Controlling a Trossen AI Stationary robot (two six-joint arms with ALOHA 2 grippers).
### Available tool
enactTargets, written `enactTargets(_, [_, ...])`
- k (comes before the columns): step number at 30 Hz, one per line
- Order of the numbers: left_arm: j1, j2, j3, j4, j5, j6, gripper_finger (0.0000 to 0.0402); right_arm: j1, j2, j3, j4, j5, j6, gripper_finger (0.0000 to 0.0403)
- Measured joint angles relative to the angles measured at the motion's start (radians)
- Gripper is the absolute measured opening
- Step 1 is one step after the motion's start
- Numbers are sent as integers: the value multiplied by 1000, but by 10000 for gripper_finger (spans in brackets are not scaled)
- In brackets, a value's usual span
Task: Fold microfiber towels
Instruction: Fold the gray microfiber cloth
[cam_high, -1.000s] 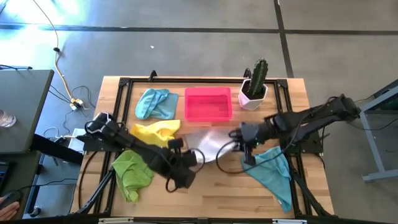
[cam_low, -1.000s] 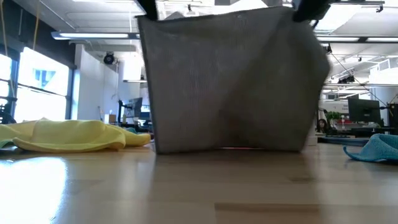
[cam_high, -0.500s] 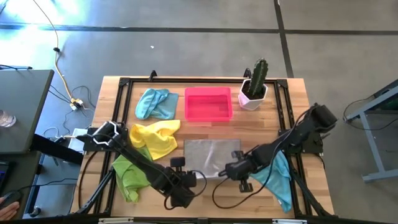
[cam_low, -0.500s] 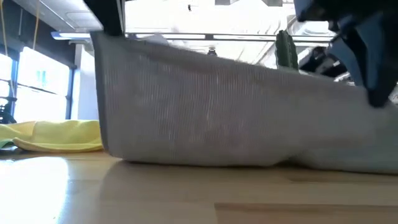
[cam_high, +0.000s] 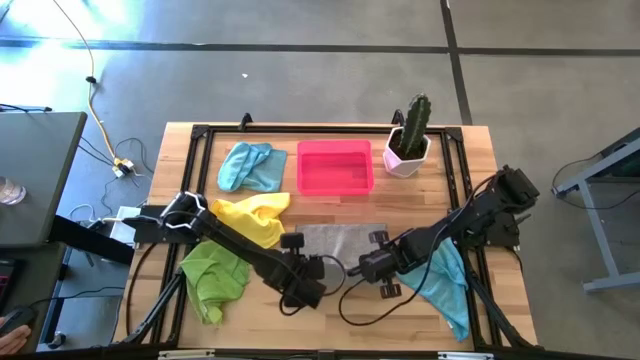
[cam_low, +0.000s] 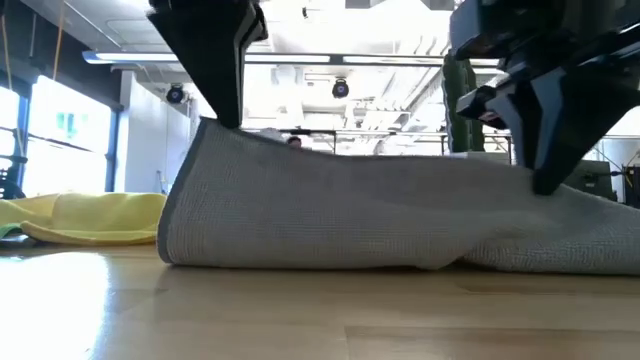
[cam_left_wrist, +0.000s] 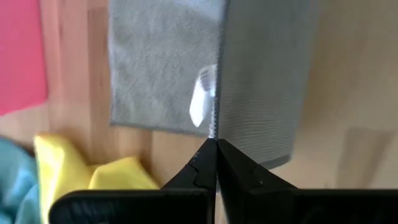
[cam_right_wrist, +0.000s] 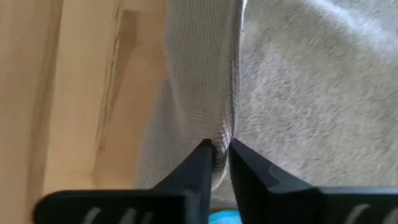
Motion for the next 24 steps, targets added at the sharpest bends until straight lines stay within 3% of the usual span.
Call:
enactTargets(6, [35, 0, -15, -37, -51, 18, 0, -43, 0, 0, -4, 38, -80, 114])
enactTargets(11, [53, 9, -14, -27, -36, 47, 0, -76, 0, 0, 20, 68, -199, 132])
enactTargets(18, [23, 7, -14, -26, -58, 52, 0, -180, 2, 0, 272, -115, -392, 133])
enactTargets(24, [13, 7, -14, -26, -93, 34, 0, -267, 27, 0, 406, -284, -429, 134])
